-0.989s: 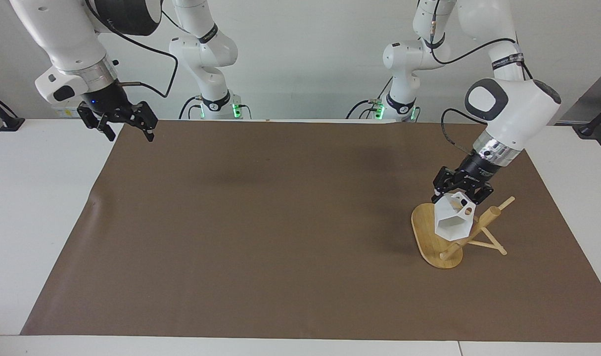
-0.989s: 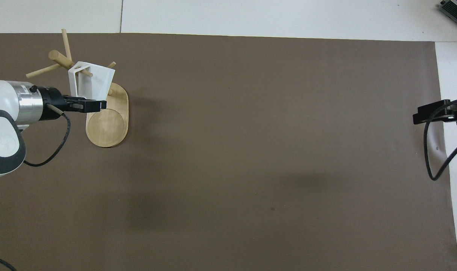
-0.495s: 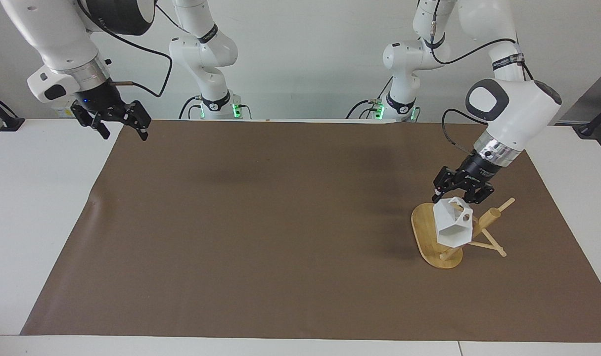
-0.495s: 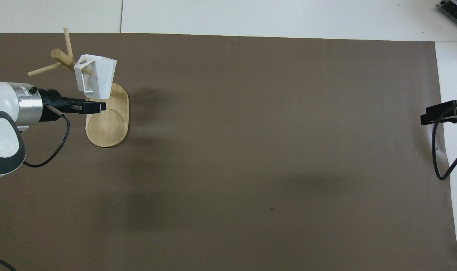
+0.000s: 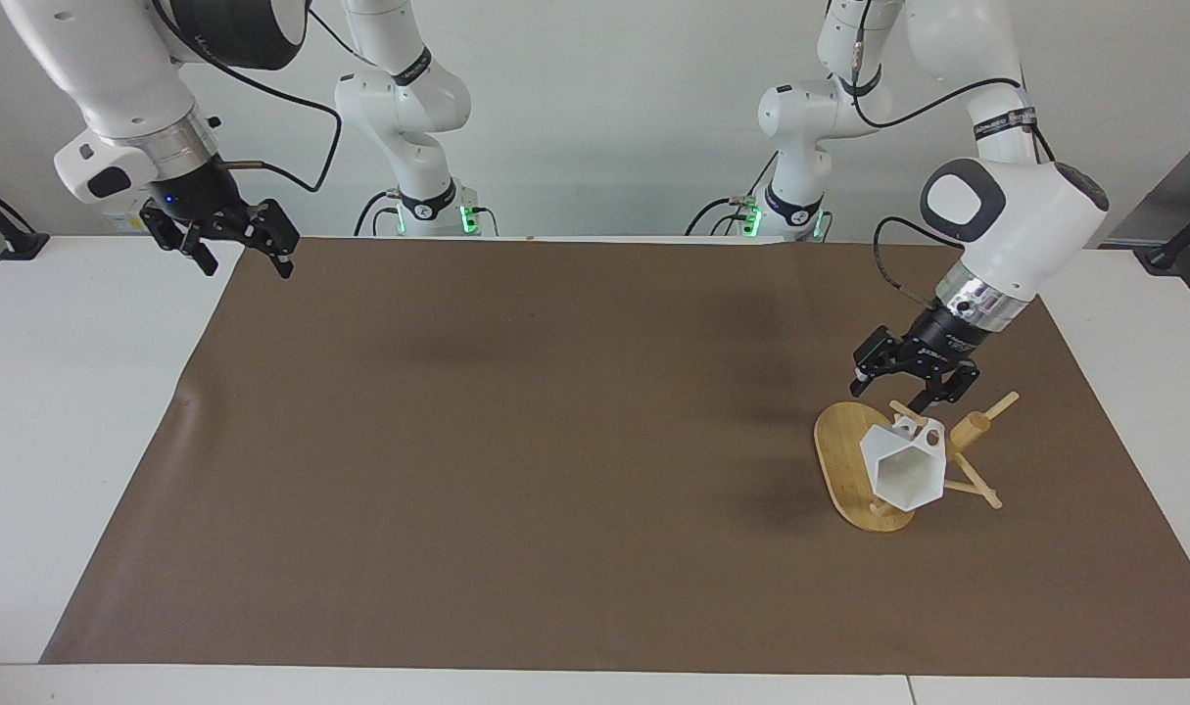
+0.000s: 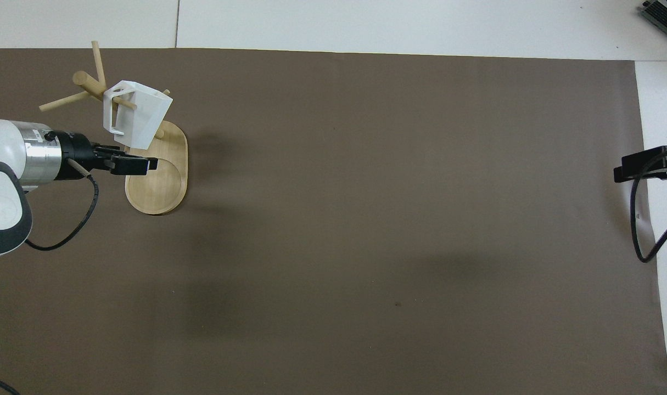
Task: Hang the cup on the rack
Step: 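Open the left gripper to release the cup on the peg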
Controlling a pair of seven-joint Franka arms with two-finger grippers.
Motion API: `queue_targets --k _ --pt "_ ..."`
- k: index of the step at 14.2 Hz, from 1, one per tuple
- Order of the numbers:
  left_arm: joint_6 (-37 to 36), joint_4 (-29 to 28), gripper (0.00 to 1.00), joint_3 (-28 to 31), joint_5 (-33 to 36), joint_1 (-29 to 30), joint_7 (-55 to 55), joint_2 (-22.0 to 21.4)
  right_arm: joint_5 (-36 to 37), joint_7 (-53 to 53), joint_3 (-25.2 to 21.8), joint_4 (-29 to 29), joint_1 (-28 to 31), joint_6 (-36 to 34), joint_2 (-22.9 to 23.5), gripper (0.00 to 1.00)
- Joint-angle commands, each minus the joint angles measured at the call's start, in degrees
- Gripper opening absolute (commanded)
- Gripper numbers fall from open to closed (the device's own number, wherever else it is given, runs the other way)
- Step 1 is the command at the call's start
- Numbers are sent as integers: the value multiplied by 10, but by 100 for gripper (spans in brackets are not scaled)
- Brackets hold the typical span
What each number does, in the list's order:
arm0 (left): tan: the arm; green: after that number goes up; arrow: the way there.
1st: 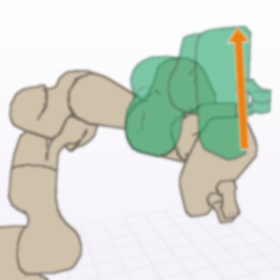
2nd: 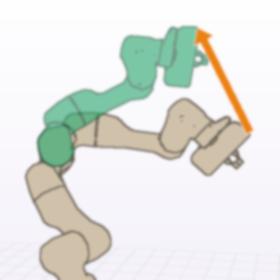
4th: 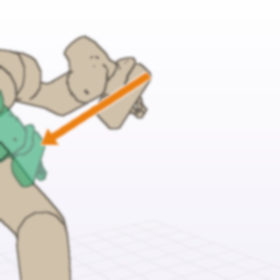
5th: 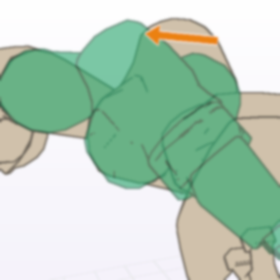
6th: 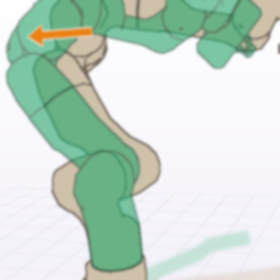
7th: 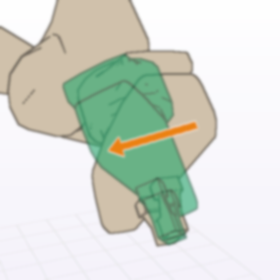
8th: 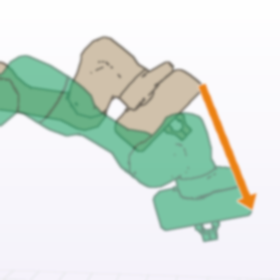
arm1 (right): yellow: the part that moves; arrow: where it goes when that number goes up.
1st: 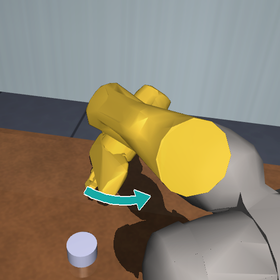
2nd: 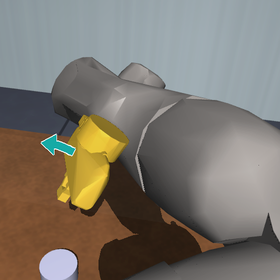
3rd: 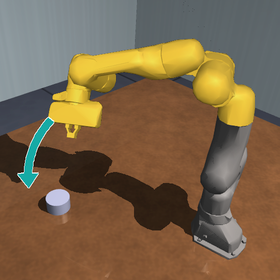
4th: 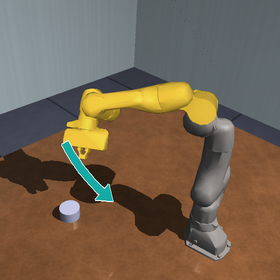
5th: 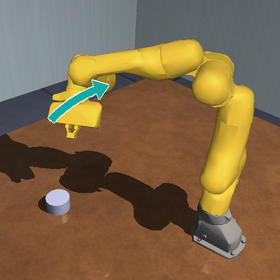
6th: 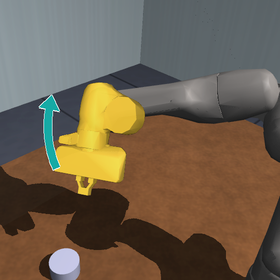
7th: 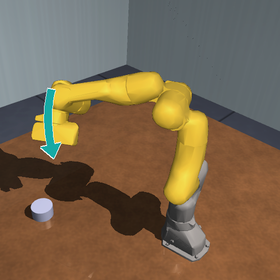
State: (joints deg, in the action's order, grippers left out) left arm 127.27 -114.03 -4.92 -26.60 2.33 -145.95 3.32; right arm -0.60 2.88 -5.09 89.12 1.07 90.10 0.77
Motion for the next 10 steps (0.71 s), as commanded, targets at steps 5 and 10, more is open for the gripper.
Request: queue_targets --k 5,10 --pt "-110 11 100 -2 34 20 237 -42 2 -7 1 10 -1 -6 -10 100" --pt "-149 11 100 0 64 21 418 -69 2 -7 1 10 -1 -6 -10 100"
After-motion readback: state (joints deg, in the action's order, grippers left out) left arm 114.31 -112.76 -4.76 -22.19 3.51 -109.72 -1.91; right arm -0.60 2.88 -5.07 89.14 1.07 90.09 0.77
